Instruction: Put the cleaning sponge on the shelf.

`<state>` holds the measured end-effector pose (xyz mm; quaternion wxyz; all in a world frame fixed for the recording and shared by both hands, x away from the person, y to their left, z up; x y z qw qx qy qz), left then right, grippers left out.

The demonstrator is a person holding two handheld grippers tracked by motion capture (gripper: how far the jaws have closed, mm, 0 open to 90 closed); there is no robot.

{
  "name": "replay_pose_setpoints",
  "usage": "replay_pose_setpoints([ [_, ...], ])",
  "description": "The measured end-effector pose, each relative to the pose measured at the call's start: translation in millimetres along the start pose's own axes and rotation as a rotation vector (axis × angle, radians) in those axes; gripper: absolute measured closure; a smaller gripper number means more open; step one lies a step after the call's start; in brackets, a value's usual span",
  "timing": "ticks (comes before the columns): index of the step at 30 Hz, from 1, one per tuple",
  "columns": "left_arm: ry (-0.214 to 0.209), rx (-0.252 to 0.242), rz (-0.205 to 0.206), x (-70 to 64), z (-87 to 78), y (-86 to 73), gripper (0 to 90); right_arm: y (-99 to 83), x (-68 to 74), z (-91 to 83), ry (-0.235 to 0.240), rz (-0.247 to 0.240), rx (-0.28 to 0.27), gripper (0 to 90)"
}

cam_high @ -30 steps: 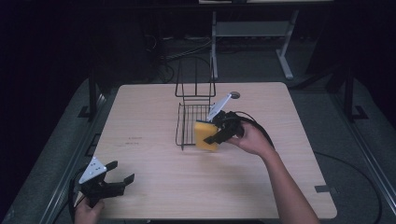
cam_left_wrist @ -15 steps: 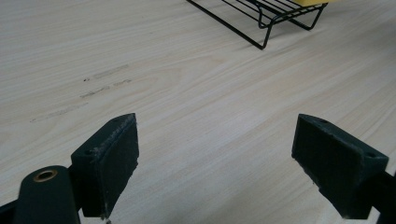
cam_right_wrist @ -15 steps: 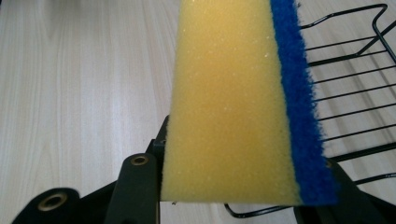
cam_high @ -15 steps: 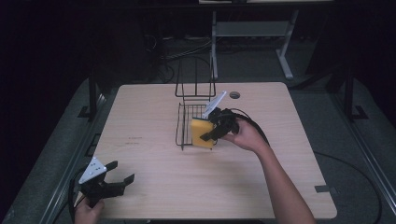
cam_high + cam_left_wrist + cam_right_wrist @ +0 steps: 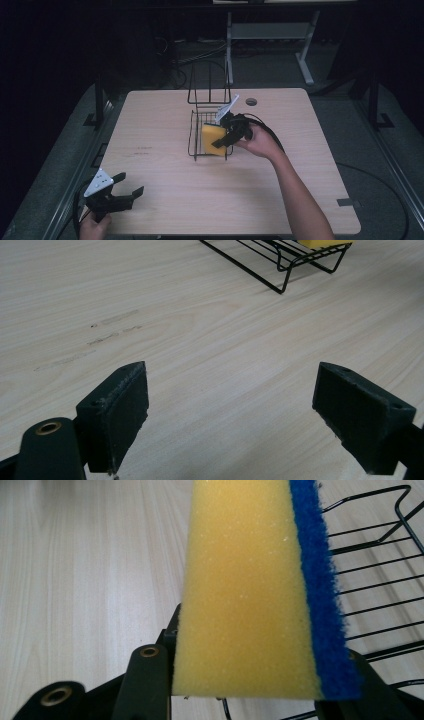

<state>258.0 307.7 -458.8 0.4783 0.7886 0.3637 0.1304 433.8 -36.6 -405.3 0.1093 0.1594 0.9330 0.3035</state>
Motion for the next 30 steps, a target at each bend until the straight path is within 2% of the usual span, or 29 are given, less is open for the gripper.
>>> replay_pose_setpoints([
  [7, -0.001, -0.001, -0.001, -0.1, 0.0, 0.0, 14.2, 4.9, -6.6, 3.6, 0.001, -0.002, -0.015, 56.2],
  [15, -0.002, 0.001, 0.002, -0.1, -0.3, 0.0, 14.2, 6.1, -13.8, 15.1, 0.013, 0.027, -0.013, 56.1],
  [21, -0.002, -0.002, -0.001, 0.2, 0.0, -0.1, 14.2, 6.3, -20.7, 21.1, 0.001, 0.029, 0.001, 56.1],
  [30, -0.003, 0.001, 0.002, -0.1, 0.2, 0.1, 14.2, 5.6, -26.1, 24.7, -0.019, 0.045, -0.011, 55.5],
])
Point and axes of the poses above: each handheld gripper's, and its own axes: z roughly forward along the jaws, y roughly out of its top, x roughly to its left, the point moved 4 cm from there along z, roughly forward along the jaws, and after that the axes turned 12 degrees about -y, right-handed, at the moved point
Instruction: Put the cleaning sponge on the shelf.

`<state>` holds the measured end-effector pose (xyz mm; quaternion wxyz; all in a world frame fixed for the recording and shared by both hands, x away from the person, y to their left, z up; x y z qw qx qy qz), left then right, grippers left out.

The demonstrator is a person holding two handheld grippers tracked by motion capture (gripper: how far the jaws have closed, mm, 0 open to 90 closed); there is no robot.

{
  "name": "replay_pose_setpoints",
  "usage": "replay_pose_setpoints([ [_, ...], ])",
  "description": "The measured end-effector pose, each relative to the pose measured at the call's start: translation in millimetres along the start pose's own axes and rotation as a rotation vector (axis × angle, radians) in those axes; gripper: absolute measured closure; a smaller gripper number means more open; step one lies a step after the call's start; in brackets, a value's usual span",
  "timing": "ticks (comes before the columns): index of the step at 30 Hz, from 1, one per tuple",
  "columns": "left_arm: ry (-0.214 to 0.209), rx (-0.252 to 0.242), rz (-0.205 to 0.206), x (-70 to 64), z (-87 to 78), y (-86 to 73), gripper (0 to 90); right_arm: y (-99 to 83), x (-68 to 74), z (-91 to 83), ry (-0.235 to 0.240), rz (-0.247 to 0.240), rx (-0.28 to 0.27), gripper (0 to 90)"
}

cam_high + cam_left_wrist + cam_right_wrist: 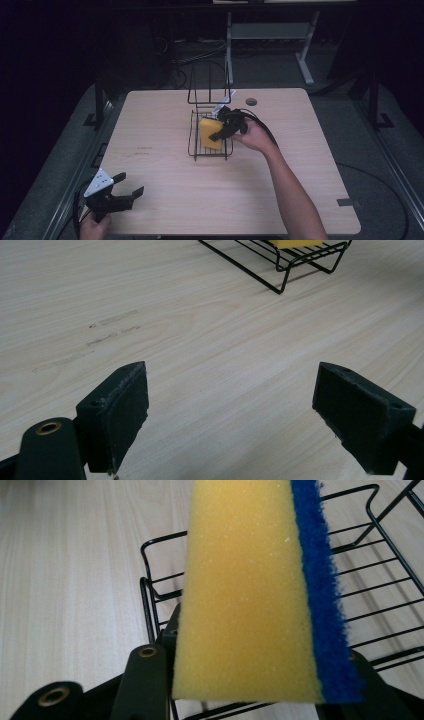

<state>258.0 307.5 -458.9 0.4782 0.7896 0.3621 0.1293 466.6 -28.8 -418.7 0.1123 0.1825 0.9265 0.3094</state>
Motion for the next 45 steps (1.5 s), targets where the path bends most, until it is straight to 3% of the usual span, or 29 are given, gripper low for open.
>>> replay_pose_setpoints([
  [11, -0.001, -0.001, -0.001, 0.0, -0.1, 0.0, 14.2, -1.7, 1.0, 2.3, -0.004, 0.004, 0.008, 44.6],
  [23, -0.002, 0.004, -0.002, -0.8, 0.8, -0.1, 14.2, -5.4, 2.0, -6.0, -0.013, 0.011, -0.008, 24.9],
  [32, 0.000, 0.004, -0.006, -0.5, 1.9, 0.0, 14.2, -14.1, 0.9, -16.2, -0.017, 0.044, 0.000, 21.2],
  [45, 0.002, 0.004, -0.001, -1.1, 2.5, 0.8, 14.2, -27.2, 0.5, -25.7, -0.024, 0.046, 0.011, 19.4],
])
Point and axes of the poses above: each handheld gripper's, and its own axes: z roughly forward along the jaws, y roughly out of its top, x roughly to its left, the point moved 4 cm from there along z, roughly forward along the jaws, and after that the axes turned 12 degrees about -y, right-handed, at the moved point
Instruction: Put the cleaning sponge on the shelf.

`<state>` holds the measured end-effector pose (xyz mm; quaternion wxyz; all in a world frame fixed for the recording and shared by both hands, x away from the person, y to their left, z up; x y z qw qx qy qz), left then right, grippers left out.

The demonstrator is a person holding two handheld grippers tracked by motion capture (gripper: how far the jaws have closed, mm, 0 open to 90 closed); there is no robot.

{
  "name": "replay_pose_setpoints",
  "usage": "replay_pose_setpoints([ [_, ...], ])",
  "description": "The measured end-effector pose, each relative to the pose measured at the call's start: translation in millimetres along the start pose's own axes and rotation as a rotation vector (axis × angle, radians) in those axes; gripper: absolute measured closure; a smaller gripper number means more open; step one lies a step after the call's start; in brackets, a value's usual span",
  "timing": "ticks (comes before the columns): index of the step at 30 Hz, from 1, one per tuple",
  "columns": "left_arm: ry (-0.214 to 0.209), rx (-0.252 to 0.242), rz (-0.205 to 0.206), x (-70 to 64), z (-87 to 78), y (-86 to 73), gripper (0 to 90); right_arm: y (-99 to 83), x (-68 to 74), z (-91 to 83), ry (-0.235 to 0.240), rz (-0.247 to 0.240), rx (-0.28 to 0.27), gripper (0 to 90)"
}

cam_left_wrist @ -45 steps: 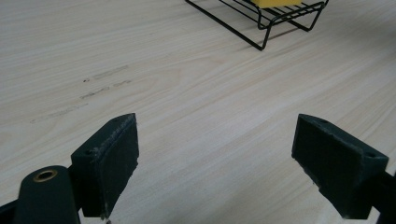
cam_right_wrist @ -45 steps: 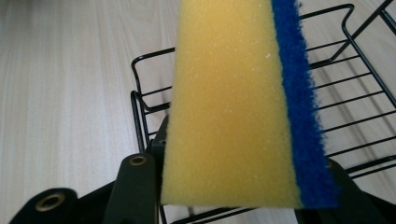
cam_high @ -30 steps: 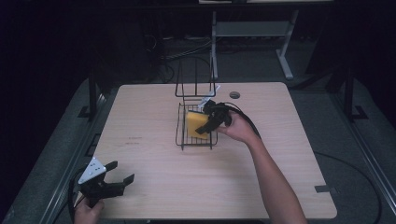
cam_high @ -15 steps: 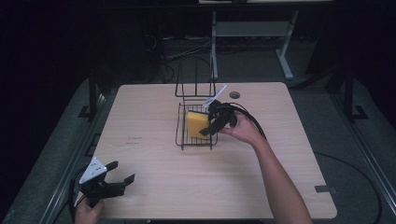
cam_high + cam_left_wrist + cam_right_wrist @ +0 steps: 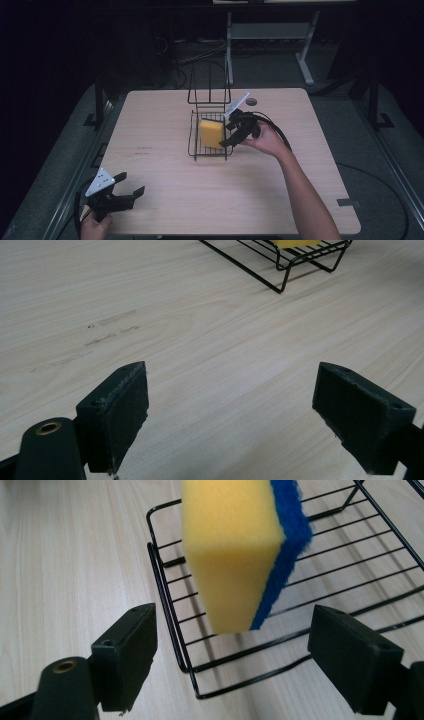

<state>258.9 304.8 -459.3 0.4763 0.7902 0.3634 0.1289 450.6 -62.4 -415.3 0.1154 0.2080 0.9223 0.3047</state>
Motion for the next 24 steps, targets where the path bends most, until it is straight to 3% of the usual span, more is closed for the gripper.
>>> replay_pose_setpoints([
  [24, -0.007, 0.001, 0.010, -2.0, 0.3, -0.5, 14.2, -16.4, -1.2, -28.4, -0.034, 0.006, 0.039, 17.3],
])
Point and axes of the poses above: each handheld gripper's, and its own axes: z roughly forward along the jaws, y roughly out of its top, x roughly to its left, the point moved 4 cm from there along z, roughly forward along the jaws, and after that the axes turned 12 degrees about -y, right-handed, at the moved point
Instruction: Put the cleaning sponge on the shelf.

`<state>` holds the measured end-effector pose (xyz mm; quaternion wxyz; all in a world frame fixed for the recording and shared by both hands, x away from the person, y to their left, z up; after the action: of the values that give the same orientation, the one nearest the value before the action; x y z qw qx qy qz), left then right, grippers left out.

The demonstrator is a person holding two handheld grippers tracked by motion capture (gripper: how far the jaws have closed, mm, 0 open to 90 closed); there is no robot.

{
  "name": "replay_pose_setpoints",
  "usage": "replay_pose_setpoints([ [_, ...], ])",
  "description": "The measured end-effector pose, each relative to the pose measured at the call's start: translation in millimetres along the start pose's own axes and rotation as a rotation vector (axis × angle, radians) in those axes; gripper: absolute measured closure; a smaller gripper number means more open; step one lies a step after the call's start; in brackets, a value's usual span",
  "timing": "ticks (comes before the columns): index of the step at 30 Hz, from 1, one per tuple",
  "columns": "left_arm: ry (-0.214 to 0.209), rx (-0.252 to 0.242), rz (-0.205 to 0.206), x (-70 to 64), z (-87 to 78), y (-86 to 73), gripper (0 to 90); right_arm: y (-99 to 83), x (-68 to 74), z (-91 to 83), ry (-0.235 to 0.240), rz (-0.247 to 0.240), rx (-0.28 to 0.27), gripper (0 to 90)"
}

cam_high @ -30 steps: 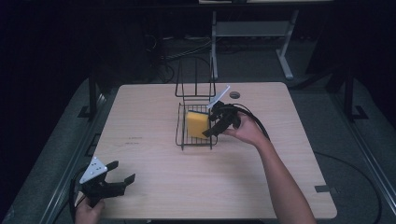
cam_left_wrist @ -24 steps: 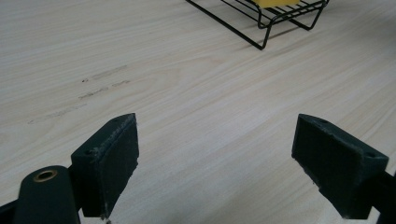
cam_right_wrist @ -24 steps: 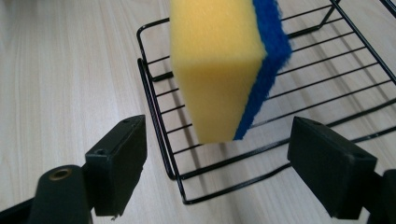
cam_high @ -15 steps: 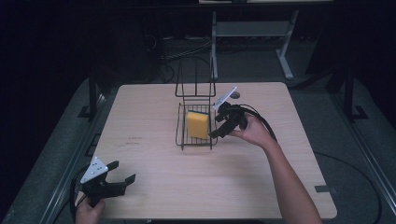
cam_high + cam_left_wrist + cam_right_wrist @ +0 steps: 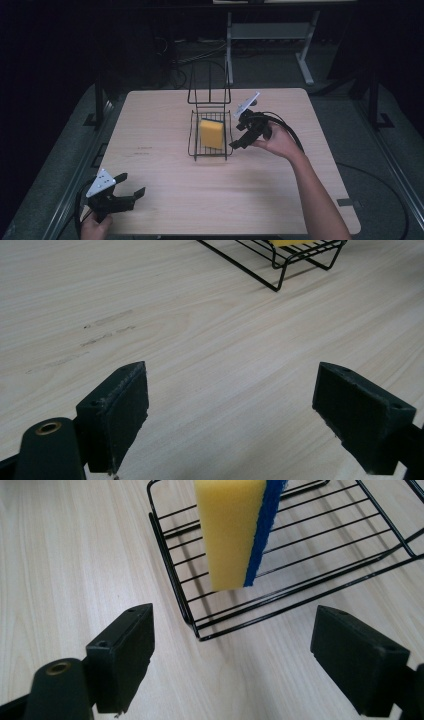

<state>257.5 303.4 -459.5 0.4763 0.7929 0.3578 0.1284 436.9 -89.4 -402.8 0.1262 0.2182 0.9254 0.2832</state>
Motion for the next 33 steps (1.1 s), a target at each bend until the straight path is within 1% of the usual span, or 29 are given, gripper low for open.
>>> replay_pose_setpoints([
  [3, 0.001, 0.006, 0.000, 0.0, 0.1, -0.2, 14.2, -2.0, -0.9, -3.6, -0.010, -0.002, 0.006, 17.3],
  [7, 0.001, 0.002, -0.001, 0.1, 0.2, -0.1, 14.2, -5.2, -1.7, -7.6, -0.009, 0.014, 0.013, 17.3],
  [9, 0.001, 0.005, -0.001, 0.1, 0.2, -0.2, 14.2, -7.0, -2.2, -8.6, -0.009, 0.009, 0.019, 17.3],
  [13, 0.002, 0.007, 0.000, 0.1, 0.2, -0.2, 14.2, -10.6, -2.9, -10.2, -0.007, 0.014, 0.032, 17.2],
  [17, 0.001, 0.007, 0.000, 0.1, 0.2, -0.3, 14.2, -13.3, -3.0, -12.5, -0.014, 0.014, 0.047, 17.2],
  [23, 0.001, 0.008, 0.000, 0.0, 0.5, -0.3, 14.2, -17.2, -3.1, -16.0, -0.020, 0.018, 0.047, 17.2],
  [30, 0.000, 0.011, -0.001, -0.3, 1.3, -0.4, 14.2, -29.3, -4.2, -18.6, -0.021, 0.041, 0.049, 17.2],
  [33, -0.002, 0.011, -0.002, -0.5, 1.8, -0.5, 14.2, -33.4, -4.8, -19.0, -0.021, 0.043, 0.071, 17.1],
])
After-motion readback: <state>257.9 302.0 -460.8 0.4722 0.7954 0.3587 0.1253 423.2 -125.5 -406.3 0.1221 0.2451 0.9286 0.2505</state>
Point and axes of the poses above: each handheld gripper's, and its own axes: z roughly forward along the jaws, y roughly out of its top, x roughly to its left, the point moved 4 cm from there along z, roughly forward along the jaws, and after that the axes turned 12 degrees about -y, right-handed, at the moved point
